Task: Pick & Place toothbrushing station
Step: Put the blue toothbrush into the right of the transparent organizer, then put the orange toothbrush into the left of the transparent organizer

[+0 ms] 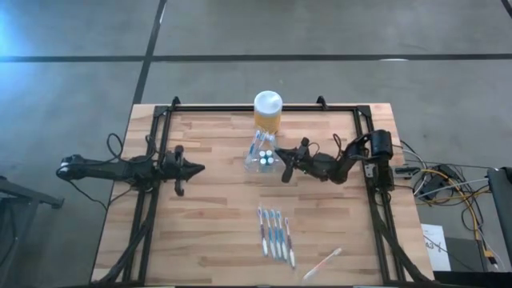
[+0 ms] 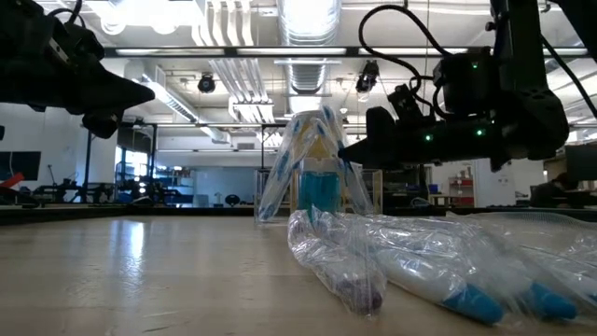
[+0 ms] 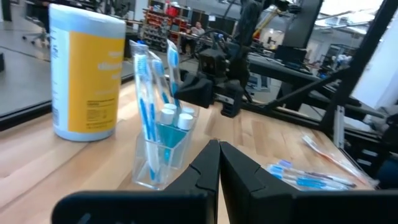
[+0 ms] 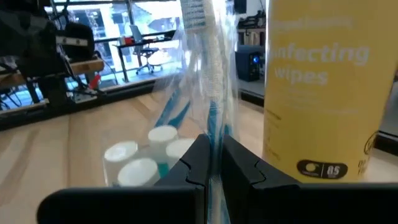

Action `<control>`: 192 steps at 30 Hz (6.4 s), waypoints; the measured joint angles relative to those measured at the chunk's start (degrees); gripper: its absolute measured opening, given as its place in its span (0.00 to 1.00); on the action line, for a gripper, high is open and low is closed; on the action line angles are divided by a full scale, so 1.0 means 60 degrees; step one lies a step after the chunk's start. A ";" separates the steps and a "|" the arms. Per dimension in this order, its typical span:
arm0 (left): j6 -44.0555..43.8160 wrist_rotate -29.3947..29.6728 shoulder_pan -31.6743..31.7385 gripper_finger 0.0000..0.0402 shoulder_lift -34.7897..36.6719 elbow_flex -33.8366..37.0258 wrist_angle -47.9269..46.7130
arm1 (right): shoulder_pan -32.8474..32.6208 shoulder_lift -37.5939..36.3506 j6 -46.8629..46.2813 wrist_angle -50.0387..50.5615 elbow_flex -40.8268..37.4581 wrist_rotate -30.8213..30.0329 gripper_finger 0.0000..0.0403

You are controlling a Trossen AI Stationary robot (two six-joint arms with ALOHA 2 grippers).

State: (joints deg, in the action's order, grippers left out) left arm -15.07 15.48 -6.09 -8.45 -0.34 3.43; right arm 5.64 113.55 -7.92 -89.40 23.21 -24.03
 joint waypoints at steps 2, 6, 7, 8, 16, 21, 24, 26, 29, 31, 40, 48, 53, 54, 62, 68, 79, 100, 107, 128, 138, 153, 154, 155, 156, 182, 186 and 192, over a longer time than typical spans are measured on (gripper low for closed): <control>0.0001 0.0109 0.0000 0.03 0.0000 0.0000 0.0002 | -0.0009 0.0069 -0.0042 0.0117 0.0005 0.0018 0.04; -0.0007 0.0172 0.0000 0.03 0.0000 0.0000 0.0004 | 0.0002 0.0113 -0.0655 0.0314 0.0015 0.0038 0.06; -0.0032 0.0172 0.0000 0.03 0.0000 0.0000 0.0002 | 0.0009 0.0113 -0.0695 0.0347 0.0020 0.0039 0.07; -0.0046 0.0172 0.0000 0.03 0.0000 0.0000 0.0002 | 0.0009 0.0095 -0.0698 0.0377 0.0020 0.0040 0.09; -0.0262 0.0137 0.0000 0.03 0.0000 0.0000 -0.0005 | -0.0089 -0.0143 -0.0651 0.0696 0.0002 0.0061 0.29; -0.0550 0.0086 0.0000 0.03 0.0000 0.0000 -0.0009 | -0.0156 -0.0378 -0.0655 0.0915 -0.0035 0.0092 0.41; -0.0698 0.0074 0.0000 0.03 0.0000 0.0000 -0.0009 | -0.0211 -0.0824 -0.0652 0.1215 -0.0145 0.0113 0.45; -0.0736 -0.0104 0.0000 0.03 0.0000 0.0000 -0.0018 | -0.0245 -0.1192 -0.0652 0.1231 -0.0288 0.0109 0.46; -0.0700 -0.0610 0.0000 0.03 0.0000 0.0000 -0.0062 | -0.0348 -0.1930 -0.0615 0.1248 -0.0624 0.0097 0.46; -0.0681 -0.0858 0.0000 0.03 0.0000 0.0000 -0.0069 | -0.0427 -0.2592 -0.0616 0.1268 -0.0906 0.0102 0.45; -0.0589 -0.2225 -0.0023 0.03 0.0004 0.0000 0.0480 | -0.1054 -0.6342 -0.1373 0.3963 -0.1678 0.0522 0.41; -0.0761 -0.2641 -0.0466 0.01 -0.0023 0.0000 0.1240 | -0.2009 -0.9839 -0.2400 1.1173 -0.0686 0.0312 0.26; -0.0592 -0.2386 -0.0945 0.01 -0.0341 0.0000 0.1114 | -0.3742 -1.0555 -0.2754 1.3820 0.0402 -0.1711 0.08; -0.0458 -0.2385 -0.1049 0.01 -0.0434 0.0000 0.1113 | -0.4126 -1.0555 -0.2754 1.4138 0.0618 -0.2095 0.05; 0.0199 -0.2346 -0.2099 0.01 -0.1116 -0.0231 0.2501 | -0.7152 -1.0013 -0.2766 1.4827 0.1788 -0.3744 0.02; 0.0560 -0.1793 -0.3155 0.01 -0.2340 -0.1041 0.3070 | -0.8404 -0.9335 -0.3546 1.4873 0.2397 -0.4404 0.02; 0.0314 -0.0265 -0.4738 0.02 -0.6803 -0.3431 0.2624 | -0.9552 -0.7259 -0.7524 1.6940 0.4108 -0.4010 0.02; 0.0539 -0.0017 -0.4872 0.03 -1.0405 -0.4342 0.4596 | -1.1341 -0.2317 -1.4509 2.3185 0.7921 0.1870 0.02; 0.1093 -0.0025 -0.4870 0.03 -1.0094 -0.4305 0.4395 | -1.1354 -0.1163 -1.5874 2.3166 0.8788 0.1588 0.02; 0.4080 0.0074 -0.4805 0.02 -0.9055 -0.4342 0.4173 | -0.9872 0.0806 -1.4949 2.4673 0.9173 0.2475 0.03; 0.4089 0.0283 -0.4792 0.02 -0.8848 -0.4277 0.3866 | -0.8113 0.0135 -1.2219 2.5394 0.8237 0.1544 0.03; 0.3568 0.0296 -0.4794 0.03 -0.8852 -0.4275 0.3444 | -1.0102 -0.2577 -1.4739 2.5775 0.8442 -0.0019 0.03; 0.3461 0.0296 -0.4794 0.03 -0.8852 -0.4273 0.3356 | -1.0346 -0.2579 -1.5486 2.5757 0.8451 0.0093 0.03; 0.3396 0.0297 -0.4794 0.03 -0.8852 -0.4273 0.3285 | -1.0557 -0.2580 -1.6241 2.5766 0.8453 0.0288 0.03; 0.3316 0.0296 -0.4794 0.03 -0.8852 -0.4273 0.3235 | -1.0776 -0.2563 -1.6850 2.5770 0.8453 0.0456 0.03; 0.2697 0.0442 -0.4790 0.03 -0.8725 -0.4269 0.2817 | -0.9889 -0.0446 -1.8481 2.4886 0.9262 0.0411 0.57; 0.2677 0.0442 -0.4789 0.03 -0.8721 -0.4271 0.2700 | -0.9258 -0.0446 -1.7663 2.4898 0.9229 0.0628 0.63; 0.2477 0.0438 -0.4787 0.03 -0.8721 -0.4273 0.2520 | -0.8656 -0.0453 -1.6669 2.5088 0.9099 0.0785 0.70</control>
State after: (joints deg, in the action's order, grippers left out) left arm -0.21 18.11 -34.81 -60.77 -25.98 18.55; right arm -46.30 110.83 -107.94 61.13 77.81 -19.32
